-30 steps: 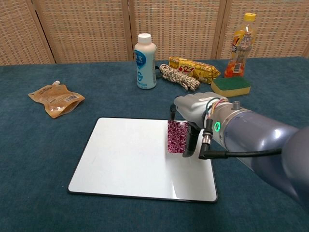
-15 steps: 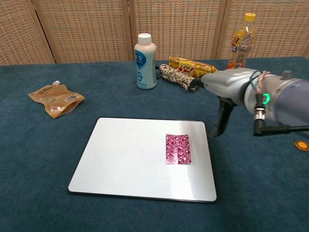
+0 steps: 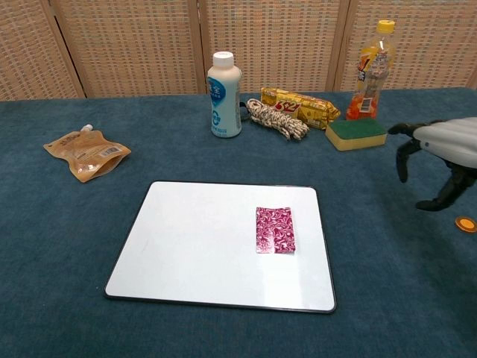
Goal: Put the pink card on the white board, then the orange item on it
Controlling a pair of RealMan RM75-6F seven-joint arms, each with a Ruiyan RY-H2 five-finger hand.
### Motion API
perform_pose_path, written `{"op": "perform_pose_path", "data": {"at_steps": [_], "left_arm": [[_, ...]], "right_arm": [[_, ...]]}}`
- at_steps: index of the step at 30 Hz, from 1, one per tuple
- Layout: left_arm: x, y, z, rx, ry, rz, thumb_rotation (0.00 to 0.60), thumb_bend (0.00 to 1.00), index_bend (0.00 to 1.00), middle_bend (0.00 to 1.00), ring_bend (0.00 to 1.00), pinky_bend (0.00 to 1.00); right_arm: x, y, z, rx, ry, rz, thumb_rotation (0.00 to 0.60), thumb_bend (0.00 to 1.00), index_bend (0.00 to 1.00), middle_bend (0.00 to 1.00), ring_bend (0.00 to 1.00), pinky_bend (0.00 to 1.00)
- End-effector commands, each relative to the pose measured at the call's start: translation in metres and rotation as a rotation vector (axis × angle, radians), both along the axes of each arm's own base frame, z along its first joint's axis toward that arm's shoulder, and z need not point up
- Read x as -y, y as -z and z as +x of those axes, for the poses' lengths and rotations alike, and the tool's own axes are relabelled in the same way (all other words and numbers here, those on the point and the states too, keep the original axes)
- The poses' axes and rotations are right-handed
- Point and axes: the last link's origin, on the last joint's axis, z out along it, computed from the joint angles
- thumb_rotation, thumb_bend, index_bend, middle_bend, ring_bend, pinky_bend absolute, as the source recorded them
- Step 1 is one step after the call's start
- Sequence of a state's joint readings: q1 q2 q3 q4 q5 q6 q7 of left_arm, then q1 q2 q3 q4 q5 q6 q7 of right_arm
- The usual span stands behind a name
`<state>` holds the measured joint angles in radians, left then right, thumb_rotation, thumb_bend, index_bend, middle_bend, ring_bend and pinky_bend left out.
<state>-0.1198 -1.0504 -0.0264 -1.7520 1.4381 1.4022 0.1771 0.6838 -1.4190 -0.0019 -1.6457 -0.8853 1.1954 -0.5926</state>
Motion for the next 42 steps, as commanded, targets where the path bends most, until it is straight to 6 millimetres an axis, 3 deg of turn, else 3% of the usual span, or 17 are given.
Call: {"op": "perform_pose_path", "data": {"at_steps": [1,11,26,42], "left_arm": [[-0.001,0.001,0.000,-0.003,-0.003,-0.001,0.600,0.02,0.00,0.00,0.00,0.00],[0.001,0.003,0.001,-0.004,0.000,-0.002,0.600,0.02,0.00,0.00,0.00,0.00],[0.000,0.002,0.000,-0.005,-0.002,-0.003,0.600,0.02,0.00,0.00,0.00,0.00],[0.000,0.005,0.002,-0.012,-0.001,-0.008,0.600,0.02,0.00,0.00,0.00,0.00]], "right_arm": [[-0.013,-0.004,-0.037,-0.009,0.014,0.024,0.600,0.34,0.45,0.00,0.00,0.00],[-0.022,0.002,-0.064,-0.005,0.022,0.033,0.600,0.34,0.45,0.00,0.00,0.00],[-0.012,0.004,-0.080,-0.023,0.065,0.005,0.600,0.34,0.45,0.00,0.00,0.00],[-0.013,-0.007,-0.093,-0.029,0.102,-0.003,0.600,0.31,0.39,0.00,0.00,0.00]]}}
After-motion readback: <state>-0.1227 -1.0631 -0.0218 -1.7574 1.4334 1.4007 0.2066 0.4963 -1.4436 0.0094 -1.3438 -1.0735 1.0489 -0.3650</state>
